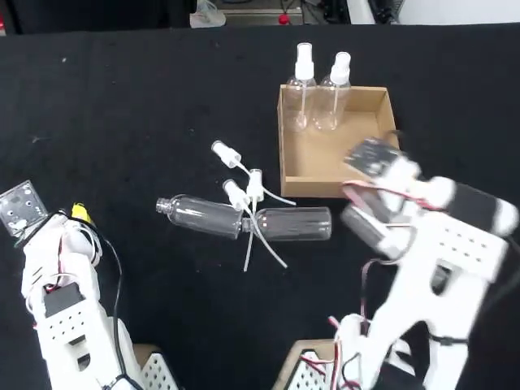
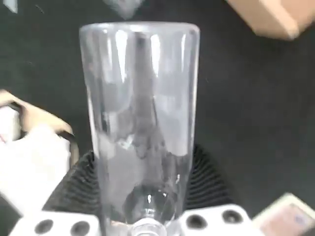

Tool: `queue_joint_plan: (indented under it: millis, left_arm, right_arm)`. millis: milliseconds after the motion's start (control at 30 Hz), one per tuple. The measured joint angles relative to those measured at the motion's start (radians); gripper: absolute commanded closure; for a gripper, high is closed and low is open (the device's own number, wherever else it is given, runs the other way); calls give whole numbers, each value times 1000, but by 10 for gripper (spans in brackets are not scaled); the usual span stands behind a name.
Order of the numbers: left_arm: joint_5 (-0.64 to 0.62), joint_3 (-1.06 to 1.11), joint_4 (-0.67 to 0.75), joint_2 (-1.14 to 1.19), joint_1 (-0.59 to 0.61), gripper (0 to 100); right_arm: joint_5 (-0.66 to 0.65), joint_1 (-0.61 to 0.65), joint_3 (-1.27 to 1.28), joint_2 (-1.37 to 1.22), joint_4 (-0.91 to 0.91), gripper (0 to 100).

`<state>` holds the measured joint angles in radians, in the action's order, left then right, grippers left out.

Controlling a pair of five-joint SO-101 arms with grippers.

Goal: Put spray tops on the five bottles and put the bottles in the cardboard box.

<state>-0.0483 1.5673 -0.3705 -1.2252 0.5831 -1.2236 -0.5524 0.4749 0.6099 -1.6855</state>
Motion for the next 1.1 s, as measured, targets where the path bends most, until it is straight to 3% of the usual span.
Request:
queue_joint_plan:
  millis: [167, 333, 500, 767, 867, 1100]
  left_arm:
    - [0, 0, 0, 0, 0, 845]
    - [0, 0, 0, 0, 0, 845]
    - [0, 0, 0, 0, 0, 845]
    - [0, 0, 0, 0, 0, 845]
    - [0, 0, 0, 0, 0, 845]
    - [0, 0, 0, 0, 0, 845]
  right_arm:
    - [-40, -245, 58, -14, 222, 987]
    - [8, -328, 69, -164, 384, 987]
    - [172, -330, 11, -384, 491, 987]
    - [594, -330, -209, -744, 559, 983]
    - [695, -327, -278, -872, 559, 981]
    - [802, -239, -331, -962, 560, 743]
